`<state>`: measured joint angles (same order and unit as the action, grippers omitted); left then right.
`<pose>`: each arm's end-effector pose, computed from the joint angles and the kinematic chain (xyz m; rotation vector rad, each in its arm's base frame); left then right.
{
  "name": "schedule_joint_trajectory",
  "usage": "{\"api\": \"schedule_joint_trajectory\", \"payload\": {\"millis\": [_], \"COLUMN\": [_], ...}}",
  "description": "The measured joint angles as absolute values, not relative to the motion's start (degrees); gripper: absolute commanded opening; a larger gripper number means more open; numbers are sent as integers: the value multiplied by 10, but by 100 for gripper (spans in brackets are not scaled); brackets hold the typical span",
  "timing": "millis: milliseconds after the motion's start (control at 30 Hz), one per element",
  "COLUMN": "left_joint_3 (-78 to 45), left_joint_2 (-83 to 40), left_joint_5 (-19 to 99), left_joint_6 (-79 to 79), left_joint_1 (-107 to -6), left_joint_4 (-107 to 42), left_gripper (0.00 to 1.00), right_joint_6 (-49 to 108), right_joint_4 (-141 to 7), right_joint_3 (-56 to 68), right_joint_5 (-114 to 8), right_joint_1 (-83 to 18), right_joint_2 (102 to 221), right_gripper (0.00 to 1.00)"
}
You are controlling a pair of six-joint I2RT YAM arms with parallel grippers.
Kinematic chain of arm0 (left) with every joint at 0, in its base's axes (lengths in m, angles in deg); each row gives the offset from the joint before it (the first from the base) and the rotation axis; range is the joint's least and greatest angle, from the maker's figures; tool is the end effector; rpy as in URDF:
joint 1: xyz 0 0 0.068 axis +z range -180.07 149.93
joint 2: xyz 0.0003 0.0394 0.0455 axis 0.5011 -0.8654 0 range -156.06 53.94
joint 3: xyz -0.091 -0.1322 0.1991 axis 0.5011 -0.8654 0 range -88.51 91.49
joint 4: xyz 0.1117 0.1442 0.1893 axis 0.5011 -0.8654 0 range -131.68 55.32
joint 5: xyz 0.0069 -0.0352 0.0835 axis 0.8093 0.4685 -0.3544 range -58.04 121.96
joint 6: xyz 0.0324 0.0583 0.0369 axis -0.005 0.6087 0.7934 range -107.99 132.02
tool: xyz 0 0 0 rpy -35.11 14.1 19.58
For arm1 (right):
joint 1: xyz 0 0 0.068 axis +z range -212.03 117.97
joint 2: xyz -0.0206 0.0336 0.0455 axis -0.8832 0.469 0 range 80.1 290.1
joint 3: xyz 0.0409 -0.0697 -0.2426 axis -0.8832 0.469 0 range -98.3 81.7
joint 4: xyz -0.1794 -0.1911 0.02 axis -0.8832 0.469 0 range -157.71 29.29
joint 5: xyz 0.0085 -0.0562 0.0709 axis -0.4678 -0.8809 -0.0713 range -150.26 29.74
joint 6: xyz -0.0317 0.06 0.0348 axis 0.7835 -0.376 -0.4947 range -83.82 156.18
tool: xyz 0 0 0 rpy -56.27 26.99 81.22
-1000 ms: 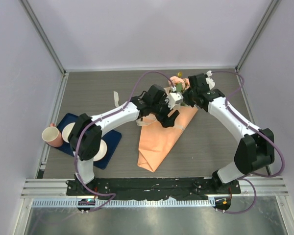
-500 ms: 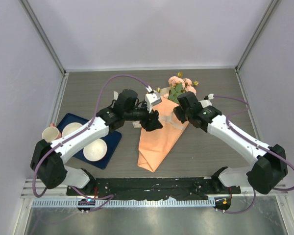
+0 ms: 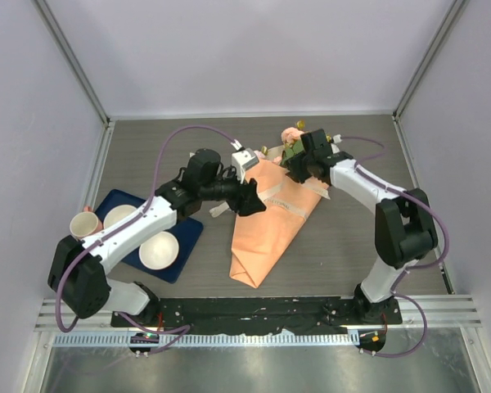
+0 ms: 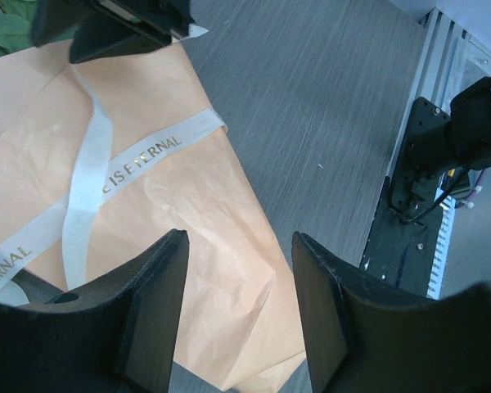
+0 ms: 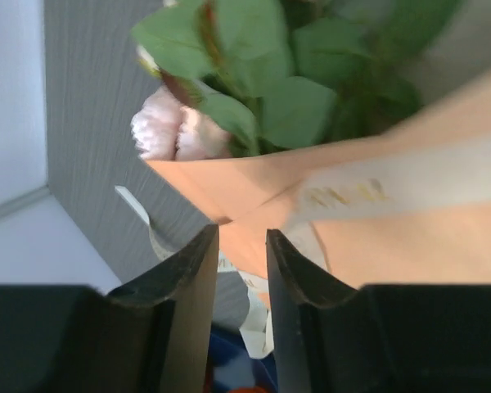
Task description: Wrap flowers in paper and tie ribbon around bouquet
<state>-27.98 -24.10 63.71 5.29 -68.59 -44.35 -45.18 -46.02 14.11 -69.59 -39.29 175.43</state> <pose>0.2424 -0.2363 0.2787 0.9274 1.9228 -1.0463 0.3531 0.1368 0.1924 1.2980 2.1568 0.6071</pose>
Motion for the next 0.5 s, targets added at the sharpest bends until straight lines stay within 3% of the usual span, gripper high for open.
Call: {"api": "schedule_joint_trajectory", "payload": {"millis": [100,200,367,433,500], "left_joint_3": [-273,-254,-177,-141,-104], "left_joint_2": [-260,-303,-422,-466,-507], "left_joint_5": [637,647,669,672,667], "left_joint_6": [34,16,-10,-23,-36], "left_joint_1": [-685,-685,-685,-685,-686], "left_joint_4": [-438,-435,-436,-445,-453], "left_gripper": [68,68,57,66,69], "right_joint_6": [-311,-137,84,143,190], "right_joint_4": [-482,-467,-447,-455,-469], "right_joint_3": [88,73,131,173,196], "right_joint_5": [-586,-518,-510,-501,-495], "right_joint_1": [-432,-476,-507,-501,-495], "right_joint_2": [1798,1796,1712,1666,1644], "right_gripper": [54,56,57,58,59]}}
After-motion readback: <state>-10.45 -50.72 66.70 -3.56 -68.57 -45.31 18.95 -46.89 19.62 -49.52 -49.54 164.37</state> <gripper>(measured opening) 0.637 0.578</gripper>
